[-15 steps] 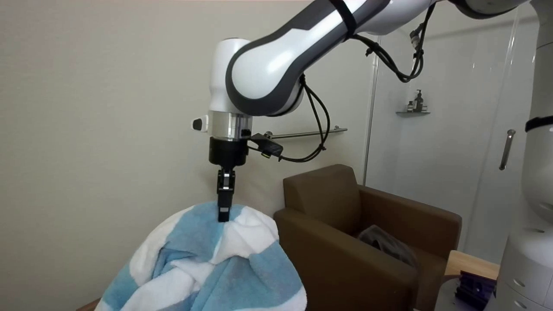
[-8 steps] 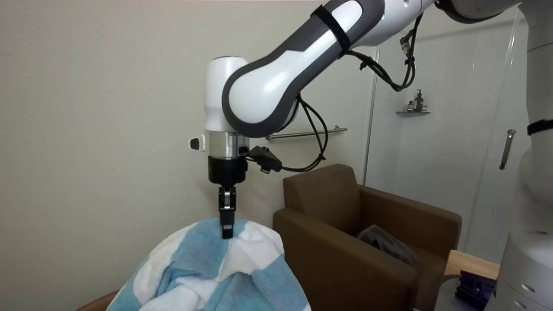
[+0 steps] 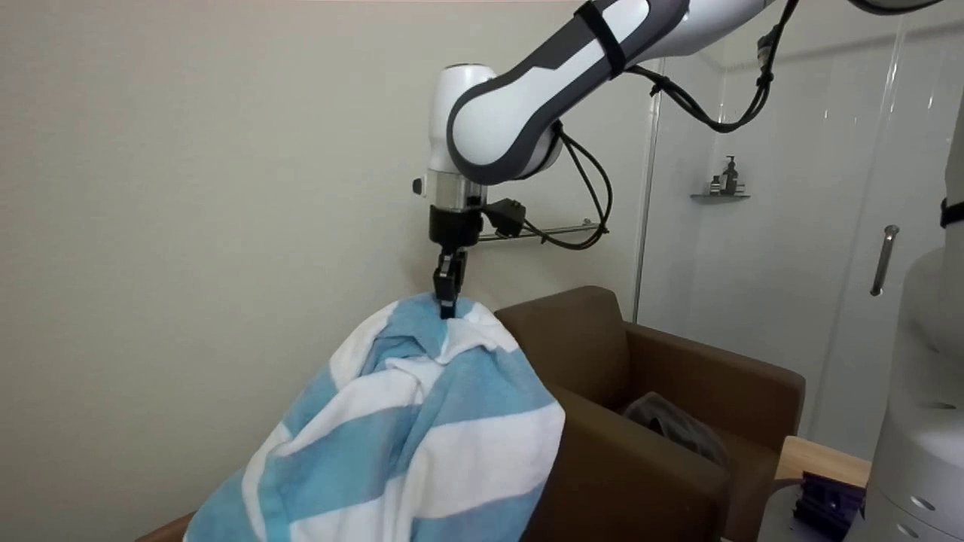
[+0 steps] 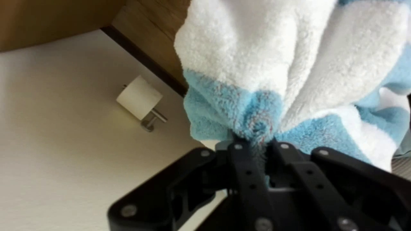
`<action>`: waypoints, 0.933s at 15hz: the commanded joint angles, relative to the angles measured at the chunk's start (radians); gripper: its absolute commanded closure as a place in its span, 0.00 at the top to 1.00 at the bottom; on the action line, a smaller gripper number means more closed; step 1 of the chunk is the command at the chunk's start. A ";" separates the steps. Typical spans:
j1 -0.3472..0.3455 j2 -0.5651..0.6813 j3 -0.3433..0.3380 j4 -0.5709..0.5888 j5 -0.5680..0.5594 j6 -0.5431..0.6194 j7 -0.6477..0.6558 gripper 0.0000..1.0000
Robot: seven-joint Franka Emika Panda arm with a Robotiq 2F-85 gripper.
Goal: Put the towel on the sofa
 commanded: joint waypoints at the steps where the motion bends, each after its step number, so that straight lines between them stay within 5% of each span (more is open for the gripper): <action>1: -0.047 -0.158 -0.086 -0.067 -0.050 -0.019 0.064 0.09; 11: -0.300 -0.341 -0.351 -0.113 -0.222 -0.005 0.091 0.09; 12: -0.257 -0.275 -0.330 -0.092 -0.184 -0.007 0.055 0.09; 14: -0.278 -0.281 -0.358 -0.095 -0.187 -0.007 0.045 0.14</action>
